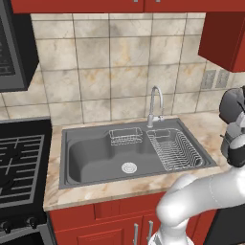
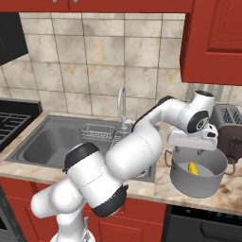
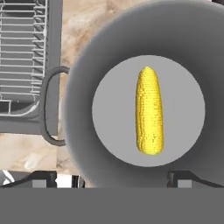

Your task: Dump the corn from the pot into the sink. Then turn on the water and wash the corn. Then turn off the water and put the corn back in the pot.

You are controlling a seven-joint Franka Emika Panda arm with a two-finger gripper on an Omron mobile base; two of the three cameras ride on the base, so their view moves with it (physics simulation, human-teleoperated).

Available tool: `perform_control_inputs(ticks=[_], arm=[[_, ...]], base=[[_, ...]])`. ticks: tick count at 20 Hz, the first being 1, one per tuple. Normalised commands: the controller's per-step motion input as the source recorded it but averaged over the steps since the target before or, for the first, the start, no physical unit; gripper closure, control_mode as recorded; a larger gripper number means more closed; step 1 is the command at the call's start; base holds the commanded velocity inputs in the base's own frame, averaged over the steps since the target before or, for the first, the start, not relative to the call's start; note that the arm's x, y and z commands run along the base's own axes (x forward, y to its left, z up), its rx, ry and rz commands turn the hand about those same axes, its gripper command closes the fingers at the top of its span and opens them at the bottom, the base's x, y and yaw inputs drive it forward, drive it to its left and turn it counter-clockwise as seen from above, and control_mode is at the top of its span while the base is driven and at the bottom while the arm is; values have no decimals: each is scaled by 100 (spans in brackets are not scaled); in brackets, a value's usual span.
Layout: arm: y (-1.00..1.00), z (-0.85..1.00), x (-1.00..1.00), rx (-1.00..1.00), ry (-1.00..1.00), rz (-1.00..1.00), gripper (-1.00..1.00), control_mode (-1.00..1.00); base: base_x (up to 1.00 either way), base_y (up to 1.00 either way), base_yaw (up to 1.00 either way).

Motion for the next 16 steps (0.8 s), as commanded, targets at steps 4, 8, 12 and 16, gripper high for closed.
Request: perform_control_inputs(ticks=[4, 8, 12, 16], arm=[[-42, 0, 9, 0, 0, 3, -100, -100], [-5, -16, 1, 0, 0, 0, -100, -100], [8, -11, 0, -1, 7, 0, -100, -100], [21, -14, -3, -2, 5, 0, -100, -100]], base=[[0, 0, 0], [0, 0, 0], [0, 0, 0], [0, 0, 0]])
